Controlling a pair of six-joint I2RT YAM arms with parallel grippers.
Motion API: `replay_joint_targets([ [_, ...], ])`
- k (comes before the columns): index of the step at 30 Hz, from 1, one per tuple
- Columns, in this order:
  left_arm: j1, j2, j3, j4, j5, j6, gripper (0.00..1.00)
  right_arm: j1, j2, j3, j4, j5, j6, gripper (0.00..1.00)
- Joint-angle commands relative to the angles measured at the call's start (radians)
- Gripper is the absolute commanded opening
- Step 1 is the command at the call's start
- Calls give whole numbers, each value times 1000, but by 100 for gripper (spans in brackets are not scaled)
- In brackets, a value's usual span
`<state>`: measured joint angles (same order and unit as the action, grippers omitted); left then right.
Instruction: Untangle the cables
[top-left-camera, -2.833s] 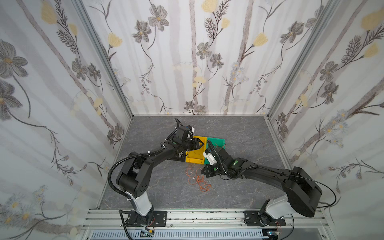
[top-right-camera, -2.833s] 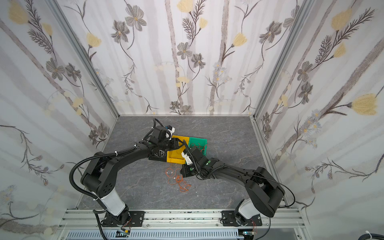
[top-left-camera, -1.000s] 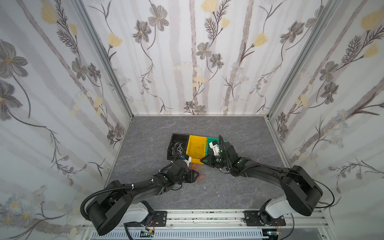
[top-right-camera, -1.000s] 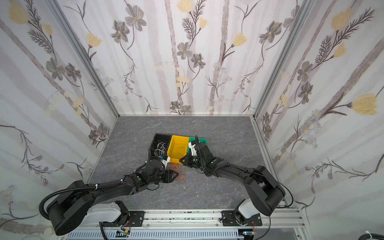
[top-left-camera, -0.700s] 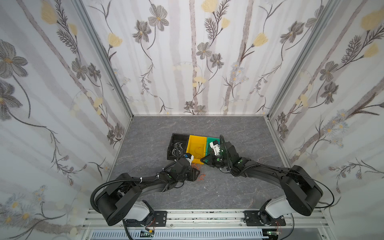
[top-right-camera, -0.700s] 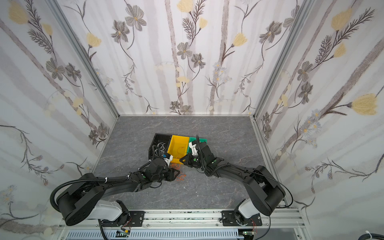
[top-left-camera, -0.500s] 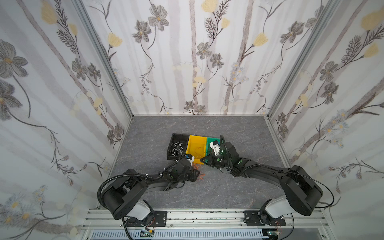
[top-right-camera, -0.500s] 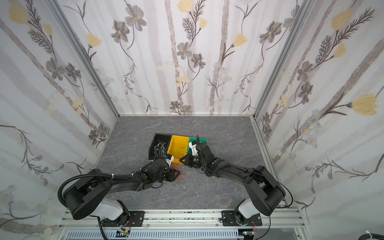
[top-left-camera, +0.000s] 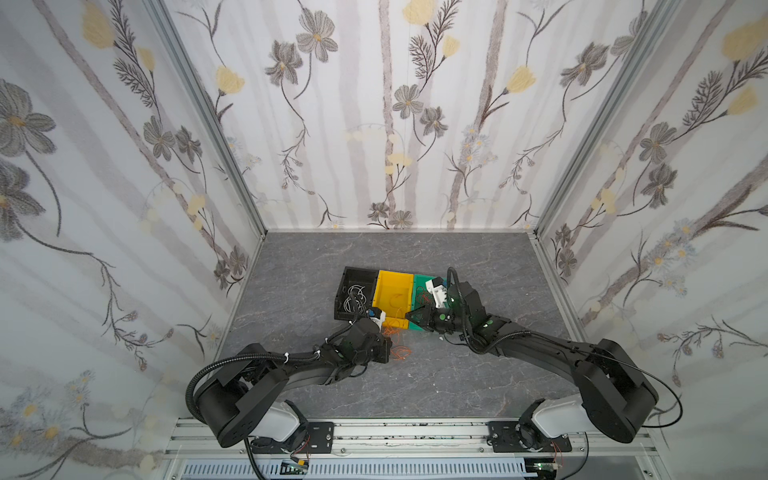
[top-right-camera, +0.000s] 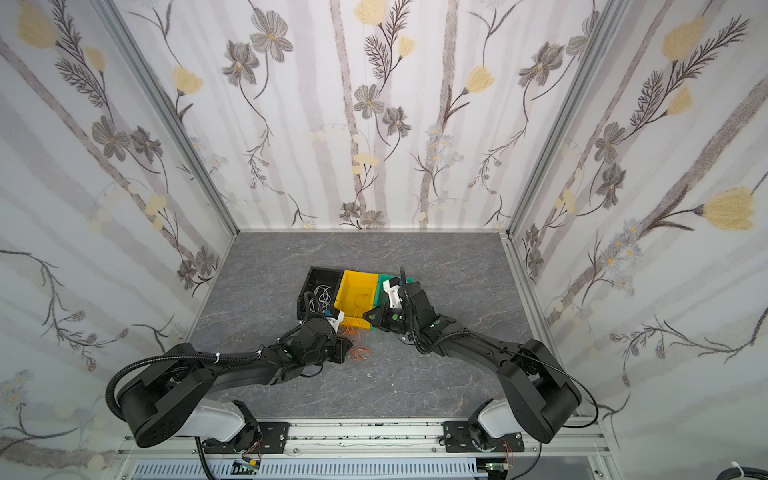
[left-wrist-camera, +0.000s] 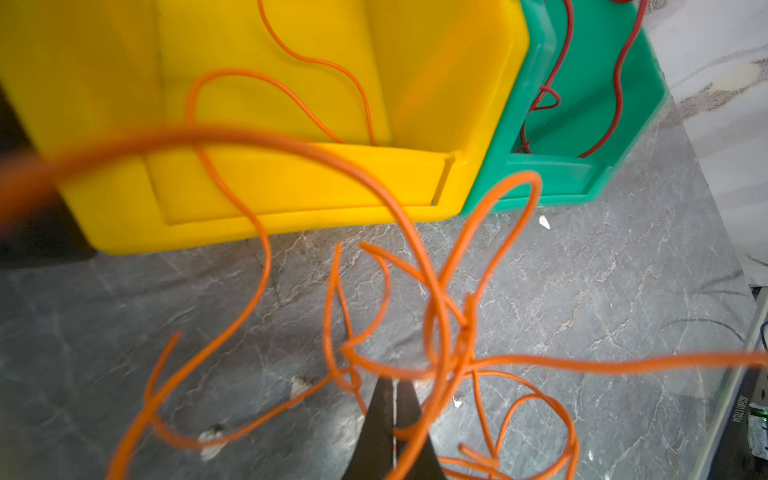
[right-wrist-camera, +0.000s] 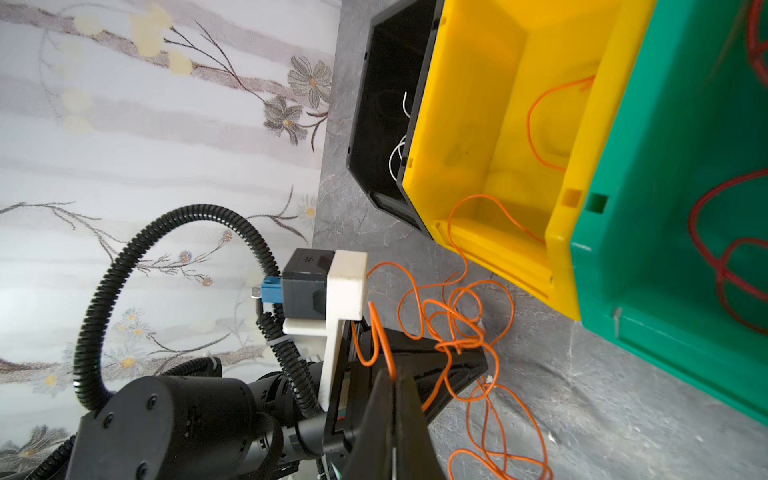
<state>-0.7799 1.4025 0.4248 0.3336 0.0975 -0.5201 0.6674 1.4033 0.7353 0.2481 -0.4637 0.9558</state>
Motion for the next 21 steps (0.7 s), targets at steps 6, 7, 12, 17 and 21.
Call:
replay_joint_targets([
  [6, 58, -108, -66, -118, -33, -18, 0, -69, -109, 37, -221, 106, -135, 1],
  [7, 67, -126, -74, -130, -34, -23, 0, -76, -121, 40, -246, 121, -150, 1],
  [12, 110, -220, -90, -228, -62, -34, 0, -105, -163, 48, -323, 165, -196, 1],
  [17, 160, -297, -99, -342, -95, -75, 0, -143, -209, 42, -370, 185, -220, 2],
  [21, 191, -330, -93, -419, -128, -115, 0, -180, -239, 42, -404, 195, -237, 2],
])
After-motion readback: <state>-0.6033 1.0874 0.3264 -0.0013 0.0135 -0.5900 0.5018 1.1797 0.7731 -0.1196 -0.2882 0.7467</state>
